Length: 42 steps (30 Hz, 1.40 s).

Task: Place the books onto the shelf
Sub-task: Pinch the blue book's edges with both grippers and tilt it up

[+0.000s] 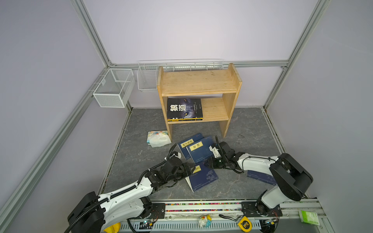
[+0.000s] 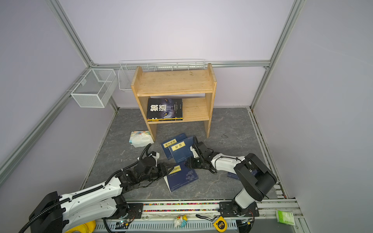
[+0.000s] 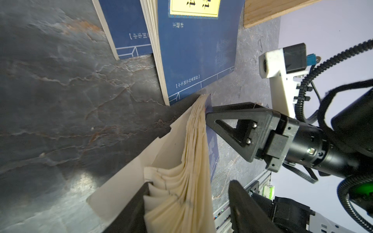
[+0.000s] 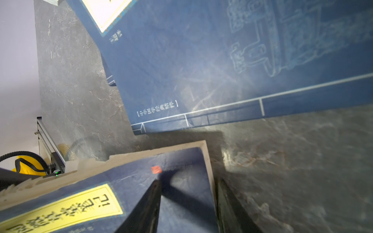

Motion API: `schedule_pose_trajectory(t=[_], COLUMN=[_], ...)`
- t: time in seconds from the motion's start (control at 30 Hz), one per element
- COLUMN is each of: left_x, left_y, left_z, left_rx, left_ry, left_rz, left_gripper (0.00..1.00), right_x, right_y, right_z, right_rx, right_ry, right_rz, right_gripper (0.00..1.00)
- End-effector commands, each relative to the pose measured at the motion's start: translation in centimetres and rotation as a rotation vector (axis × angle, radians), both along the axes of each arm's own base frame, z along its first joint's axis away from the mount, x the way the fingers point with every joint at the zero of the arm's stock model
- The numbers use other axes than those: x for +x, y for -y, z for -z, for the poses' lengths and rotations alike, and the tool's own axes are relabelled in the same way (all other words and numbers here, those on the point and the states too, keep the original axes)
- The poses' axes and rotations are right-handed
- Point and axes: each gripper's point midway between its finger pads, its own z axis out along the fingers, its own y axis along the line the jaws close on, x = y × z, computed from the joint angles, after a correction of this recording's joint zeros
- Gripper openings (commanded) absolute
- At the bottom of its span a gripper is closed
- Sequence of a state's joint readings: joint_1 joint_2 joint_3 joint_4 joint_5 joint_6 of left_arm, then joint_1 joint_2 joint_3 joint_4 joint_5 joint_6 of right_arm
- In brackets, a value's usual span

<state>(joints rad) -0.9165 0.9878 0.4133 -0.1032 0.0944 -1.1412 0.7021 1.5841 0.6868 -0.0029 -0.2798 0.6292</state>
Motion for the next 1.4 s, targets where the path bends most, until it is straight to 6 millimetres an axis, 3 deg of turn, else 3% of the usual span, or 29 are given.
schedule_pose_trajectory(t=[0.0, 0.3, 0.77, 1.1, 1.37], left_x=[0.3, -0.1, -0.4, -0.4, -0.7], left_y=[0.5, -1.3, -0.6, -2.7, -1.3], left_z=[-1.1, -1.1, 0.6, -0.6, 0.0], left_rx=[-0.037, 0.055, 0.024, 0.102, 0.028], left_ry=[0.029, 0.018, -0.024, 0.011, -0.017], left_rz=[0.0, -0.021, -0.014, -0.044, -0.024], left_gripper=[0.56, 0.53, 0.47, 0.46, 0.46], right_x=[-3.4, -3.5, -3.5, -3.3, -3.3], right_y=[3.3, 3.3, 3.0, 2.8, 2.5], right_z=[4.7, 5.1, 5.3, 5.4, 5.4], right_rx=[-0.174, -0.18, -0.181, -0.18, -0.18], right_ry=[-0.158, -0.165, -0.173, -0.175, -0.178], right_rz=[0.015, 0.012, 0.0, -0.004, -0.014], right_gripper=[0.48, 0.47, 0.46, 0.46, 0.45])
